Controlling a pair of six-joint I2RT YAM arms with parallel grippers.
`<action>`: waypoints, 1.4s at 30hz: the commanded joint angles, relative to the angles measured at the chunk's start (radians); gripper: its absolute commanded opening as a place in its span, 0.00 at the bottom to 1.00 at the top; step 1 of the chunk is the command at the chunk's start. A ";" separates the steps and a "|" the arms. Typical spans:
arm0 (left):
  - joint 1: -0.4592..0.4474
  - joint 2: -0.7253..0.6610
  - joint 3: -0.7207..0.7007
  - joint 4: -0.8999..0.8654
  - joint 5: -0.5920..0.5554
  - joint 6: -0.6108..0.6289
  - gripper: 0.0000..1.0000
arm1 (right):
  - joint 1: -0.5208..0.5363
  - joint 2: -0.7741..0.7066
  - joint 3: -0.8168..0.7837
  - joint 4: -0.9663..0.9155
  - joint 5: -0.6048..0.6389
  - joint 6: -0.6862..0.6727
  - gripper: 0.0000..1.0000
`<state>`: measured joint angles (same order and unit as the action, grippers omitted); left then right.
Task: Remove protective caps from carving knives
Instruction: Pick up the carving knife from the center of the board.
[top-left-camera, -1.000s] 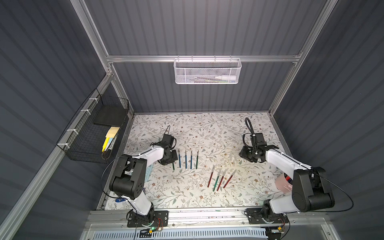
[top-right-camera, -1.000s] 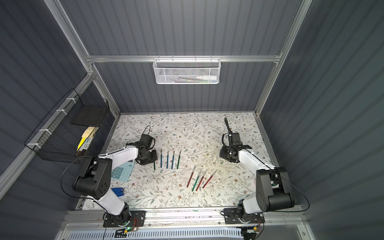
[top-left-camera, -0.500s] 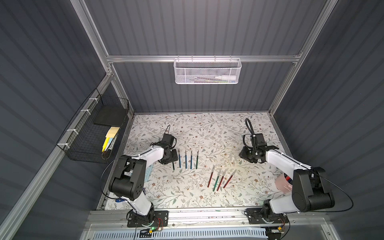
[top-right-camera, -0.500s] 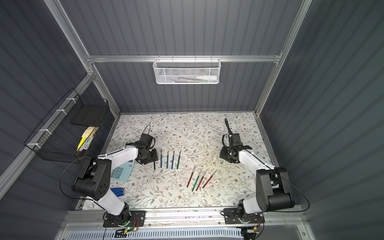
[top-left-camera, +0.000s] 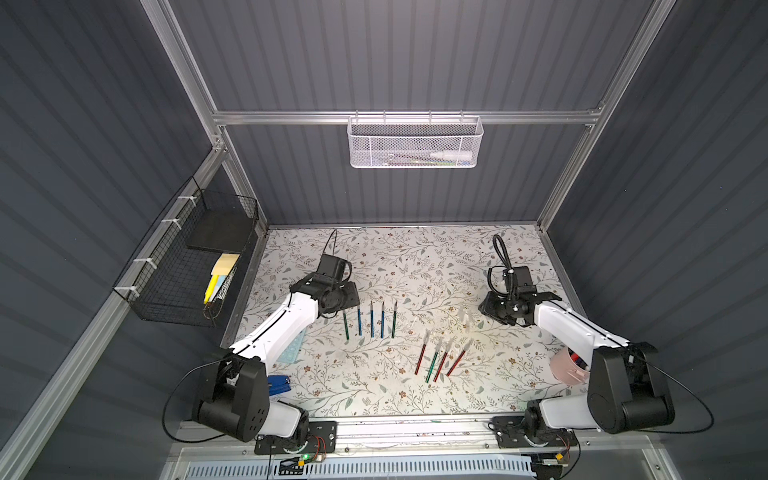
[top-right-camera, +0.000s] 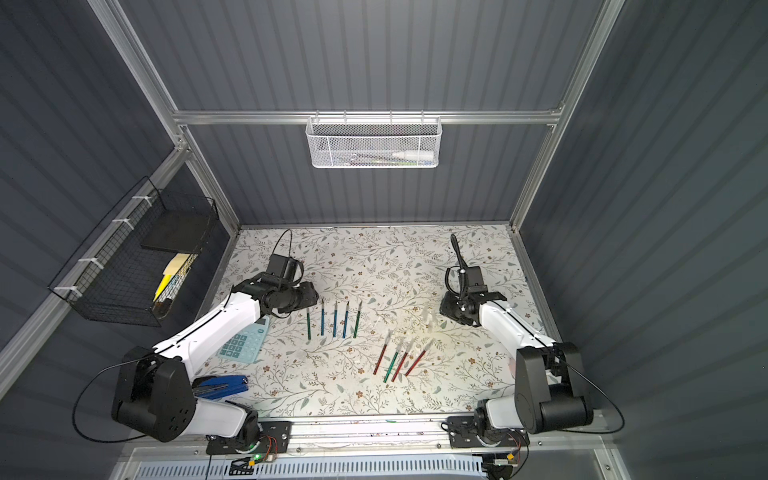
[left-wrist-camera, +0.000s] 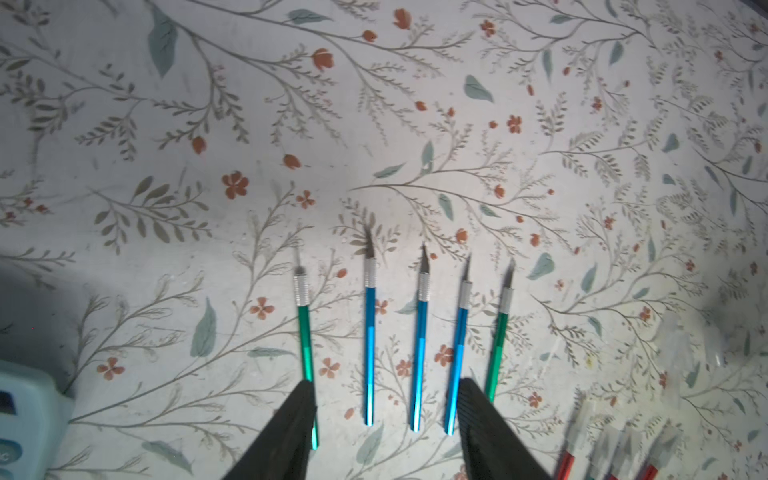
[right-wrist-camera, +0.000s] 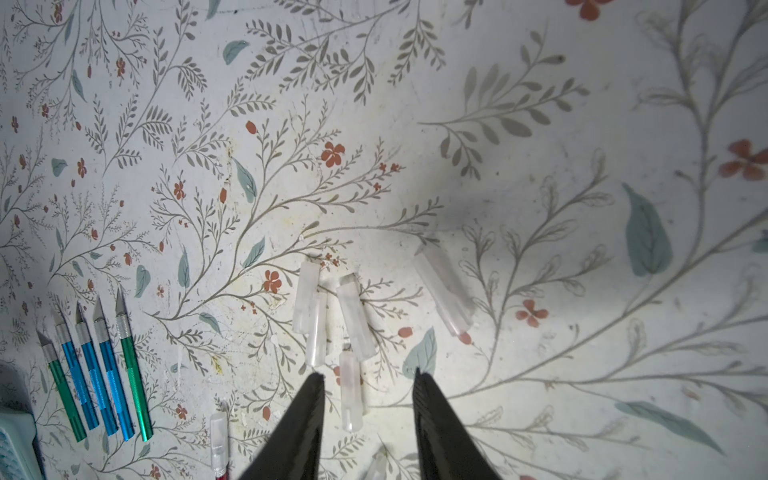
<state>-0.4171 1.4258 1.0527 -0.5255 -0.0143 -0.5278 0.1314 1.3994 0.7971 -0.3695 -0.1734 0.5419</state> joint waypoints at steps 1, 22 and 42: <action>-0.070 0.014 0.050 -0.054 -0.016 -0.001 0.57 | -0.004 -0.013 -0.004 -0.025 0.000 0.003 0.39; -0.369 0.221 0.230 -0.066 -0.058 0.003 0.59 | -0.004 -0.051 -0.023 -0.042 -0.003 0.004 0.41; -0.472 0.283 0.249 -0.070 -0.035 0.027 0.59 | -0.004 -0.078 -0.036 -0.058 -0.017 0.003 0.42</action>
<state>-0.8585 1.6928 1.2842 -0.5644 -0.0528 -0.5316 0.1314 1.3384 0.7715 -0.4000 -0.1810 0.5419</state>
